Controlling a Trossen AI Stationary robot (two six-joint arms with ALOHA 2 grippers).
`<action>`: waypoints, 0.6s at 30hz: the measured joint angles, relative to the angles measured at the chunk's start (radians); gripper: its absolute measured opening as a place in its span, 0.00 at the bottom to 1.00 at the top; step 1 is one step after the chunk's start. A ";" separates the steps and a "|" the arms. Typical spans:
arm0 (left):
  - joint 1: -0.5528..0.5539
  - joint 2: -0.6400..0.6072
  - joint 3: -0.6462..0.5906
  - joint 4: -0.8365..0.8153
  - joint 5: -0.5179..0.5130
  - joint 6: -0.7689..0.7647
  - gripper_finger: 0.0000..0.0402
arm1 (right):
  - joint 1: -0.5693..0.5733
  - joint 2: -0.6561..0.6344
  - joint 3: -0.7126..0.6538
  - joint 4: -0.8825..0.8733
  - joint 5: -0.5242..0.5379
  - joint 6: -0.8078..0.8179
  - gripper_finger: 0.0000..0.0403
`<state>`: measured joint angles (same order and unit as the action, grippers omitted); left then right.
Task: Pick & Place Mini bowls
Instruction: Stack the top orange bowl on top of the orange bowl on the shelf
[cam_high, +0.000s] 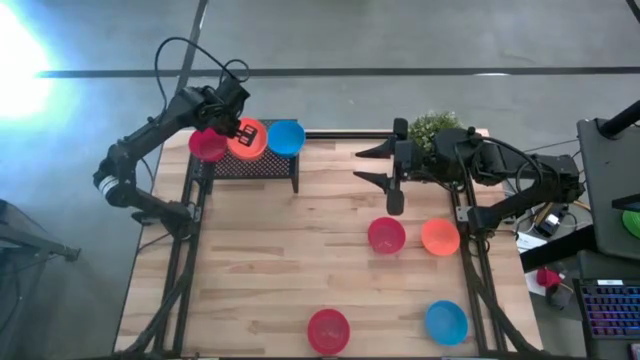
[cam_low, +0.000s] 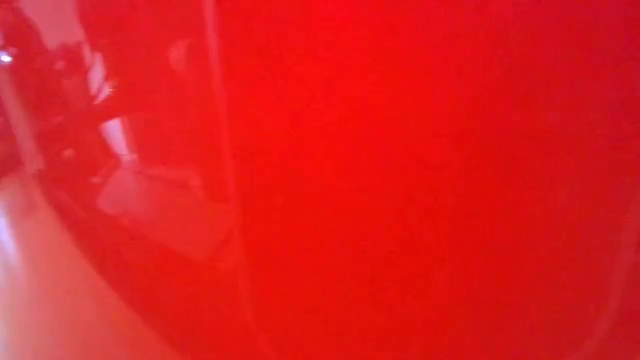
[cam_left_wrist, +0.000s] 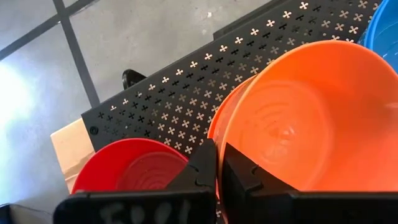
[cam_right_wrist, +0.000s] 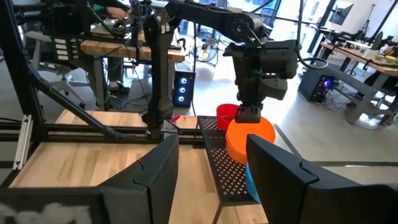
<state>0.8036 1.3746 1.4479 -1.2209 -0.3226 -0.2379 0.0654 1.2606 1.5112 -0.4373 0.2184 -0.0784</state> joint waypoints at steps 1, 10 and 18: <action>0.000 0.000 0.000 0.000 0.000 0.001 0.04 | 0.000 0.000 0.000 0.000 0.000 0.000 0.45; 0.000 0.000 0.004 -0.005 0.000 0.008 0.23 | 0.000 0.000 0.000 0.001 0.000 0.000 0.45; 0.000 -0.002 0.117 -0.029 0.000 0.001 0.24 | 0.000 0.000 0.000 0.001 0.000 0.000 0.45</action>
<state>0.8032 1.3731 1.5652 -1.2500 -0.3225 -0.2371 0.0654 1.2606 1.5112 -0.4358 0.2187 -0.0784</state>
